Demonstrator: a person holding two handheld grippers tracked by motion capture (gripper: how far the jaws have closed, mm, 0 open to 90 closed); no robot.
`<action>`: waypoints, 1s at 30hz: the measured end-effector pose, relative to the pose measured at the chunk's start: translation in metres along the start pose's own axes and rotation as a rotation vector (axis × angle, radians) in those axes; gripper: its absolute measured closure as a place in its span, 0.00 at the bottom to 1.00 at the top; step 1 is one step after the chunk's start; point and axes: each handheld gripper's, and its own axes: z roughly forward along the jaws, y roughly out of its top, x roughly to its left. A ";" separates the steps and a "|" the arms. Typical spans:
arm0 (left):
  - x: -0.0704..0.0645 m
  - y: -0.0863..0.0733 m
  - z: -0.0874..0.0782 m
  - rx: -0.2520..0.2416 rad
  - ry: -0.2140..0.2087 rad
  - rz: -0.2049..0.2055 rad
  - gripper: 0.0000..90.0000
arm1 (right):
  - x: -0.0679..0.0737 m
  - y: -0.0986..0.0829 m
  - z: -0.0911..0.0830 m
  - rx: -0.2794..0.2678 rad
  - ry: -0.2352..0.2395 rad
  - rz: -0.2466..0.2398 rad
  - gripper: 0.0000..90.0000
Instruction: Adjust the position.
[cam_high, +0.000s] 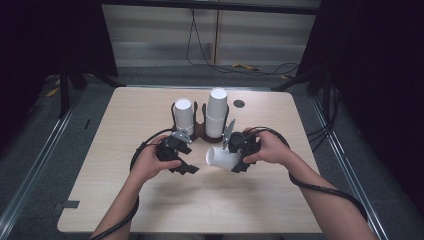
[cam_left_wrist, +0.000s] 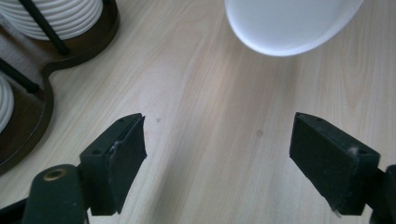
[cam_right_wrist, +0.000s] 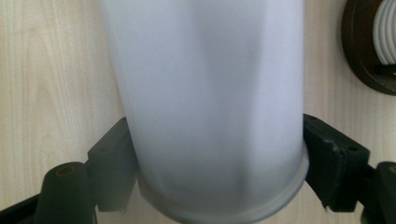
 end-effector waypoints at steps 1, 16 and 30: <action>0.000 0.001 0.000 0.003 -0.004 0.009 0.20 | 0.000 0.001 0.000 0.003 0.003 -0.008 0.24; -0.003 0.004 0.000 -0.041 -0.056 -0.009 0.21 | 0.003 0.014 -0.005 0.000 0.009 -0.035 0.24; -0.005 0.008 0.002 -0.094 -0.085 -0.021 0.20 | 0.005 0.021 0.000 -0.005 0.017 -0.053 0.24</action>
